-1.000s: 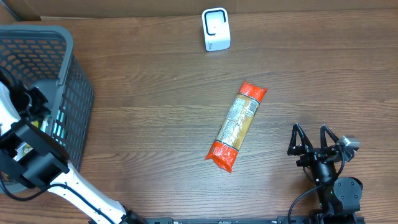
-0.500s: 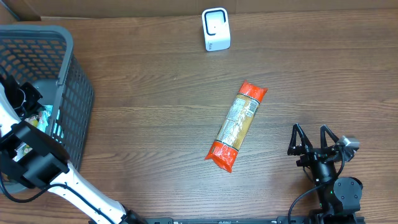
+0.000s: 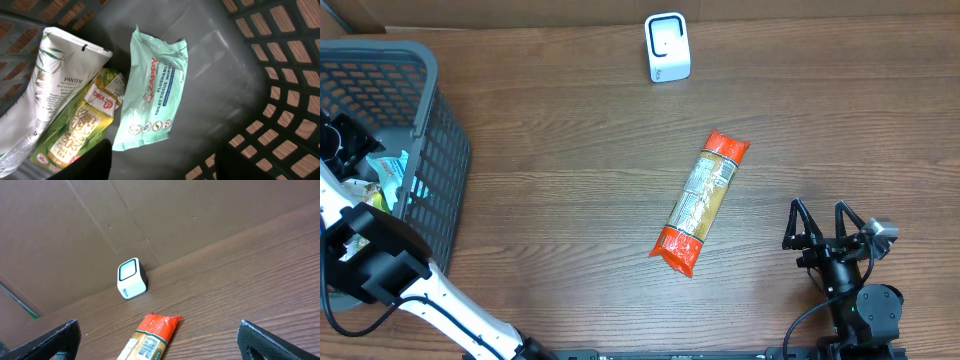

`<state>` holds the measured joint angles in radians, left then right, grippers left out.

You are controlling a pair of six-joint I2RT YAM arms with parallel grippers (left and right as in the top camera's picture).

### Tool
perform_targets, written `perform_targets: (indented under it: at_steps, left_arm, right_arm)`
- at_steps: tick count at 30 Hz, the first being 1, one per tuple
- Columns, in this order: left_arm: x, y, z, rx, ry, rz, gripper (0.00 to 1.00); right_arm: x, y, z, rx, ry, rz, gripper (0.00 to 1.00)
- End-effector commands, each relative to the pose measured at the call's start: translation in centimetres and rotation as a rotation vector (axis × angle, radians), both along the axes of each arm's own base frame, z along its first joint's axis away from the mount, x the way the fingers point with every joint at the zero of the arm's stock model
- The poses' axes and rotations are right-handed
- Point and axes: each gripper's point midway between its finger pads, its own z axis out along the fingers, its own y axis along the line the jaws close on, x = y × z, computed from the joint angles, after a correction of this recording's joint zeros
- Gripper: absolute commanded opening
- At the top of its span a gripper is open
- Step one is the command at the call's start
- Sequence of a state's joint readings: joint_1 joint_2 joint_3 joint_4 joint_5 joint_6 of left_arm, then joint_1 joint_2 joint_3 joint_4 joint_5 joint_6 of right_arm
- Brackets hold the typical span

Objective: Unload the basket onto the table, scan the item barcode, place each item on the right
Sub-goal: 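Grasp the mint-green wipes pack with the left gripper and lift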

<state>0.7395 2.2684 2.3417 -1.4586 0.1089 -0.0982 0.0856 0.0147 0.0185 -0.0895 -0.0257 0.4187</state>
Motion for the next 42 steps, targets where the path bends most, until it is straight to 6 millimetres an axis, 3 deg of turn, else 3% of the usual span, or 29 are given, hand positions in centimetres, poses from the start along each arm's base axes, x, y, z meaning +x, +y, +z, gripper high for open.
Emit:
perform_targets:
  at_steps: [1, 6, 10, 20, 27, 32, 36, 38, 40, 41, 42]
  left_arm:
    - [0.1, -0.4, 0.0, -0.003, -0.011, -0.03, 0.59]
    - [0.7, -0.2, -0.9, 0.03, 0.001, -0.049, 0.61]
    - [1.1, -0.6, -2.8, 0.054, 0.047, -0.048, 0.61]
    - [-1.0, -0.4, -7.5, 0.191, 0.254, 0.059, 0.63]
    - [-1.6, -0.4, -9.0, 0.192, 0.272, 0.064, 0.66]
    - [-2.0, -0.7, -10.8, 0.183, 0.285, 0.061, 0.78]
    - [-2.5, -1.0, -12.1, 0.174, 0.298, 0.059, 0.77]
    - [-2.5, -1.1, -12.2, 0.173, 0.299, 0.058, 0.7]
    - [-2.5, -1.0, -12.2, 0.174, 0.297, 0.059, 0.44]
    - [-2.5, -1.1, -12.2, 0.173, 0.297, 0.059, 0.25]
    - [-2.5, -1.1, -12.1, 0.171, 0.3, 0.058, 0.12]
  right_arm:
    - [0.0, 0.1, -0.1, 0.0, -0.008, 0.007, 1.0]
    - [0.0, 0.1, -0.1, 0.0, -0.008, 0.007, 1.0]
    - [0.0, 0.1, -0.1, 0.0, -0.008, 0.007, 1.0]
    - [0.0, 0.1, -0.1, 0.0, -0.008, 0.007, 1.0]
    - [0.0, 0.1, -0.1, 0.0, -0.008, 0.007, 1.0]
    - [0.0, 0.1, -0.1, 0.0, -0.008, 0.007, 1.0]
    - [0.0, 0.1, -0.1, 0.0, -0.008, 0.007, 1.0]
    - [0.0, 0.1, -0.1, 0.0, -0.008, 0.007, 1.0]
    - [0.0, 0.1, -0.1, 0.0, -0.008, 0.007, 1.0]
    - [0.0, 0.1, -0.1, 0.0, -0.008, 0.007, 1.0]
    - [0.0, 0.1, -0.1, 0.0, -0.008, 0.007, 1.0]
